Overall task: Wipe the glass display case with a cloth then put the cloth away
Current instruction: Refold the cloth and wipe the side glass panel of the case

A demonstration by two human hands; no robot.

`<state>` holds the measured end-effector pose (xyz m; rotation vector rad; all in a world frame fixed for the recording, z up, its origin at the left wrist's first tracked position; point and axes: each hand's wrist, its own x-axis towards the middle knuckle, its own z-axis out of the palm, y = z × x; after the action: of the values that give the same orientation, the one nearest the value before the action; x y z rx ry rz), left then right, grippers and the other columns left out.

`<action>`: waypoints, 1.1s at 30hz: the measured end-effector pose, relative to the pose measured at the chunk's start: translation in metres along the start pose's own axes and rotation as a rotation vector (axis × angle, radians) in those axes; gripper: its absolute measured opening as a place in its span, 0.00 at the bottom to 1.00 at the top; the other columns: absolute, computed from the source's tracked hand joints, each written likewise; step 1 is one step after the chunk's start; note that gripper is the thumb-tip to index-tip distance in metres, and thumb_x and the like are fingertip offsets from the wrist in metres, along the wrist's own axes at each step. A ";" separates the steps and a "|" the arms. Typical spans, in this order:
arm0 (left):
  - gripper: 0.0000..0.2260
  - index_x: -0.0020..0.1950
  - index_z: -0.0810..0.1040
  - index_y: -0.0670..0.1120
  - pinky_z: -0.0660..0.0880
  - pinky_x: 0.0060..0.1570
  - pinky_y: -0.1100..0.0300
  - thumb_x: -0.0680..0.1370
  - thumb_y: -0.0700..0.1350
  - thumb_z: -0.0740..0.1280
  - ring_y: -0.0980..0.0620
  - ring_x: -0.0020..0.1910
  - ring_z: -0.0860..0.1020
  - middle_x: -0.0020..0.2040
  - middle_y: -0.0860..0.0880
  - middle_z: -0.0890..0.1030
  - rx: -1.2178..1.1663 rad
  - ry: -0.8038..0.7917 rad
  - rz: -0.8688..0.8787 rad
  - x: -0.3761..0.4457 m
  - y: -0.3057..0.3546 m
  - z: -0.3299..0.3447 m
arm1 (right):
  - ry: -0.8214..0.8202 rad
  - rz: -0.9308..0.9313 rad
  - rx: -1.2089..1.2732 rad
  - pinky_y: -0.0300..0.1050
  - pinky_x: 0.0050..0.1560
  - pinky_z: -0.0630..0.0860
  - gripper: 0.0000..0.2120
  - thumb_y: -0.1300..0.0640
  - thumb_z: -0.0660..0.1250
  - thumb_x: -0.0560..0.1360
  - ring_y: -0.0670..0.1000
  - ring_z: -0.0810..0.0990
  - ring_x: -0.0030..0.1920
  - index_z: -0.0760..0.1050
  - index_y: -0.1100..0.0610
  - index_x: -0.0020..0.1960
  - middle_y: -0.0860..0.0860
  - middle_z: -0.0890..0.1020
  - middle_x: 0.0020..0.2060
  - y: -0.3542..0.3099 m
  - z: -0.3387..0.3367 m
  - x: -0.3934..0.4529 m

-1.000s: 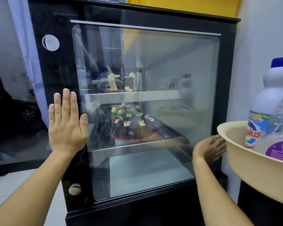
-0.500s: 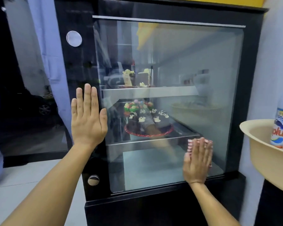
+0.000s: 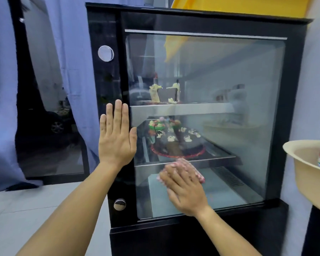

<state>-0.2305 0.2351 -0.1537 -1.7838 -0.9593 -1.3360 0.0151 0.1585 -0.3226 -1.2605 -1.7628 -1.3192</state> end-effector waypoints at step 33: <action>0.24 0.86 0.51 0.56 0.51 0.82 0.43 0.88 0.53 0.49 0.43 0.85 0.48 0.86 0.47 0.50 0.142 -0.104 0.619 0.117 -0.053 -0.048 | -0.034 -0.237 0.117 0.57 0.84 0.50 0.30 0.49 0.59 0.84 0.55 0.52 0.84 0.59 0.52 0.84 0.51 0.57 0.84 -0.133 0.010 0.105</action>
<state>-0.2754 0.2368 -0.0248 -1.8419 -0.4694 -0.7721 -0.1465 0.1951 -0.2846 -1.0409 -2.0326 -1.3068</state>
